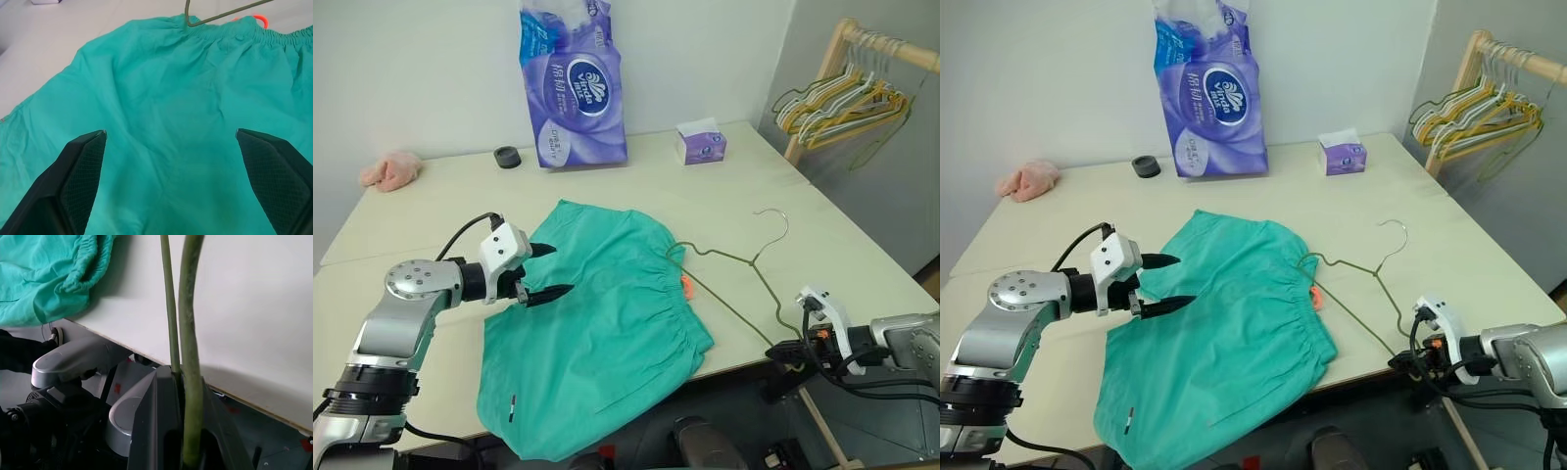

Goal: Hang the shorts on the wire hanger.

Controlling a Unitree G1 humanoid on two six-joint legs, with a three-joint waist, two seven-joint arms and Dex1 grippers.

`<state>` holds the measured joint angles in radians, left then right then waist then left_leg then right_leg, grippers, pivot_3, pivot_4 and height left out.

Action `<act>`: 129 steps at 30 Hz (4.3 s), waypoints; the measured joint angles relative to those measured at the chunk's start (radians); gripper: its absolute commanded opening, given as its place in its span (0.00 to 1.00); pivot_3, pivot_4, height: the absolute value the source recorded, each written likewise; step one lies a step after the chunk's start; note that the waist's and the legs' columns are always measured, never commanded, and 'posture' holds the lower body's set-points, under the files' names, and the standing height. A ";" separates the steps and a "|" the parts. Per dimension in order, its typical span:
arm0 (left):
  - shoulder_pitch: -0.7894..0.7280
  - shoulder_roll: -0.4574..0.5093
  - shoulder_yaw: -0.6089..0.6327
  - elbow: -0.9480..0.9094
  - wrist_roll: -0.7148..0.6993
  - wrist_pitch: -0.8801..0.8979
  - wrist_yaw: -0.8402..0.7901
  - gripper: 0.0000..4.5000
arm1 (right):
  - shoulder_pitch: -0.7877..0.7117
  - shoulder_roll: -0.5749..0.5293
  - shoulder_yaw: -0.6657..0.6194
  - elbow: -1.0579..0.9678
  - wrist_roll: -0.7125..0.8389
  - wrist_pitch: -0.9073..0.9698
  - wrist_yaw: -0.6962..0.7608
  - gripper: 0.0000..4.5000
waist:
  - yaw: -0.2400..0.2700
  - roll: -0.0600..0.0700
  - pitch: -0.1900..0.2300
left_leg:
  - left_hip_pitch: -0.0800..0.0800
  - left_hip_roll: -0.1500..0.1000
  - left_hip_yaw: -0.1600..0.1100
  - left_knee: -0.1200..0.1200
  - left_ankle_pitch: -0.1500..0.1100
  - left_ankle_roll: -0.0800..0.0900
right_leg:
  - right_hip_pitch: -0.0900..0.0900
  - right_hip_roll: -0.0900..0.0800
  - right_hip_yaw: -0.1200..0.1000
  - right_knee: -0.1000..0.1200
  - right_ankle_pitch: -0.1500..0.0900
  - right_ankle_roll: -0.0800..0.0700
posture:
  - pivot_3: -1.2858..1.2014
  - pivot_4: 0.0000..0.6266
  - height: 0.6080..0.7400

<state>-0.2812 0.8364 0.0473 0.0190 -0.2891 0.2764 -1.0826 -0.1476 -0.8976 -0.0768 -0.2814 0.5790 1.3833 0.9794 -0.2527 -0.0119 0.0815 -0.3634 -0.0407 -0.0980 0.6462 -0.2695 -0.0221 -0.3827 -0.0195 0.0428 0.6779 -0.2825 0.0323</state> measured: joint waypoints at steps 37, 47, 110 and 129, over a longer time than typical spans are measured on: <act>-0.007 0.000 0.035 0.027 -0.038 0.019 0.031 0.99 | 0.010 -0.055 0.025 -0.023 0.150 -0.006 -0.034 0.00 | 0.004 0.000 0.001 | 0.000 0.000 0.000 0.000 0.000 0.000 | 0.000 0.000 0.000 -0.001 0.000 0.000 | 0.39 0.10 1.00; -0.007 0.000 0.035 0.029 -0.025 0.000 0.032 0.99 | 0.006 -0.041 0.073 0.052 0.136 -0.048 -0.063 0.00 | 0.004 0.000 0.001 | 0.000 0.000 0.000 0.000 0.000 0.000 | 0.000 0.000 0.000 -0.001 0.000 0.000 | 0.39 0.09 1.00; 0.035 -0.025 0.040 -0.002 -0.009 0.003 0.070 0.99 | -0.427 0.316 0.053 0.366 0.224 0.189 -0.311 0.00 | 0.005 0.001 0.000 | -0.002 0.000 -0.001 0.000 0.000 0.000 | -0.002 -0.001 0.000 0.002 0.001 0.000 | 0.41 0.06 1.00; -0.288 0.047 0.054 0.127 -0.081 0.063 -0.062 0.99 | -0.429 0.167 0.488 0.117 -0.183 -0.460 -0.119 0.00 | -0.007 0.000 -0.001 | -0.002 -0.001 -0.002 0.000 0.000 0.000 | -0.004 -0.001 -0.001 0.002 0.001 0.000 | 0.40 0.03 1.00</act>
<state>-0.5692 0.8835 0.1012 0.1461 -0.3703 0.3390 -1.1450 -0.5767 -0.7306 0.4109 -0.1644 0.3962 0.9238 0.8601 -0.2600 -0.0118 0.0803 -0.3657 -0.0413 -0.1005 0.6465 -0.2692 -0.0225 -0.3865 -0.0210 0.0414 0.6800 -0.2813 0.0324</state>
